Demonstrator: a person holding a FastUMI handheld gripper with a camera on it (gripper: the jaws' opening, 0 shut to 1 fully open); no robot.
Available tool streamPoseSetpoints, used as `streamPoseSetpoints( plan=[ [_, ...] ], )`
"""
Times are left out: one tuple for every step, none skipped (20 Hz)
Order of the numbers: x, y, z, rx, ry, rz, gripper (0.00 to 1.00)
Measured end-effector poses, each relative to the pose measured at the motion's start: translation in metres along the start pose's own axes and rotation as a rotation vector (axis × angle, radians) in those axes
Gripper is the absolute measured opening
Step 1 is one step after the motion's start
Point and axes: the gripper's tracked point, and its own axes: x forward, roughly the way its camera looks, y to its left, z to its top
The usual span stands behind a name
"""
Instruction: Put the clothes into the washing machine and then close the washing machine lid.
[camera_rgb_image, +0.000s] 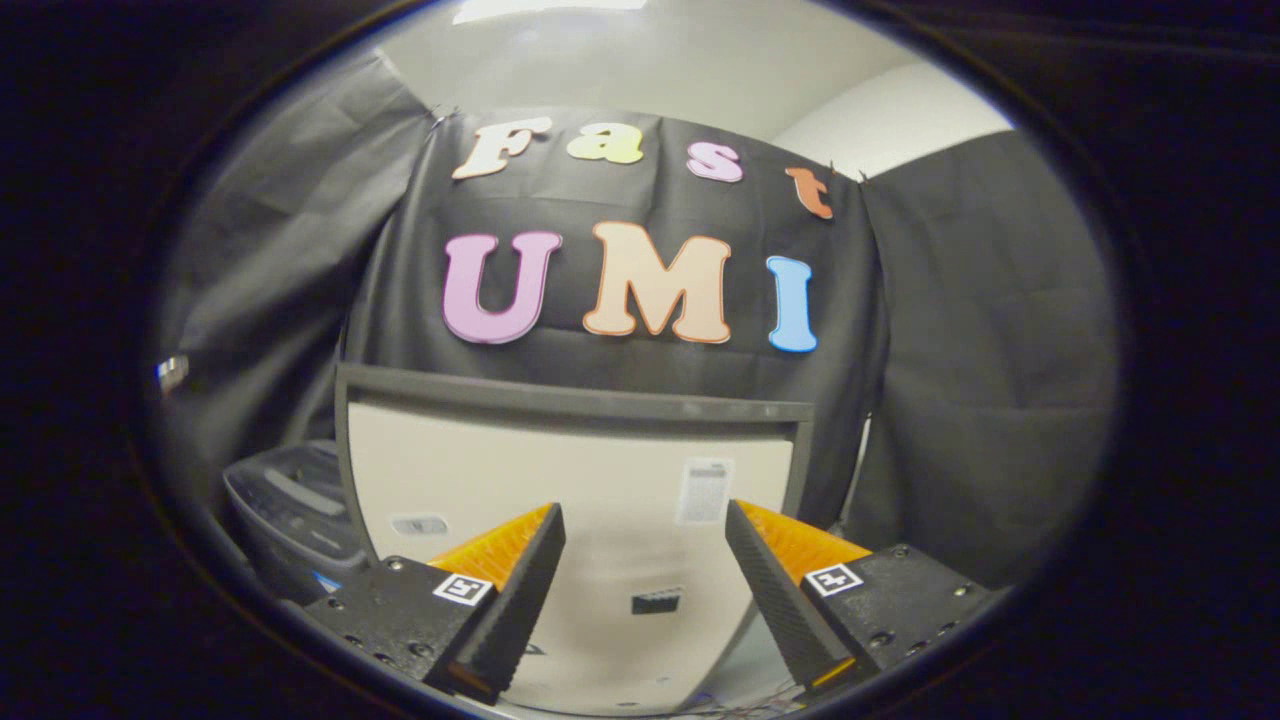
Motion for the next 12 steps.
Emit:
streamPoseSetpoints(
  plan=[
    [-0.005, 0.000, -0.014, -0.030, 0.006, 0.006, 0.96],
    [-0.013, 0.003, -0.028, -0.028, 0.032, 0.017, 0.96],
    [-0.019, 0.007, -0.043, -0.015, 0.054, 0.027, 0.96],
    [-0.025, 0.010, -0.051, -0.004, 0.065, 0.031, 0.96],
    [-0.033, 0.009, -0.058, 0.007, 0.072, 0.026, 0.96],
    [-0.039, 0.007, -0.065, 0.026, 0.081, 0.020, 0.96],
    [-0.045, 0.005, -0.071, 0.055, 0.088, 0.016, 0.96],
    [-0.051, 0.005, -0.075, 0.088, 0.088, 0.016, 0.96],
    [-0.058, 0.007, -0.076, 0.121, 0.080, 0.019, 0.96],
    [-0.063, 0.011, -0.074, 0.152, 0.067, 0.027, 0.96],
    [-0.066, 0.016, -0.072, 0.180, 0.055, 0.038, 0.96],
    [-0.068, 0.022, -0.069, 0.194, 0.041, 0.052, 0.96]
  ],
)
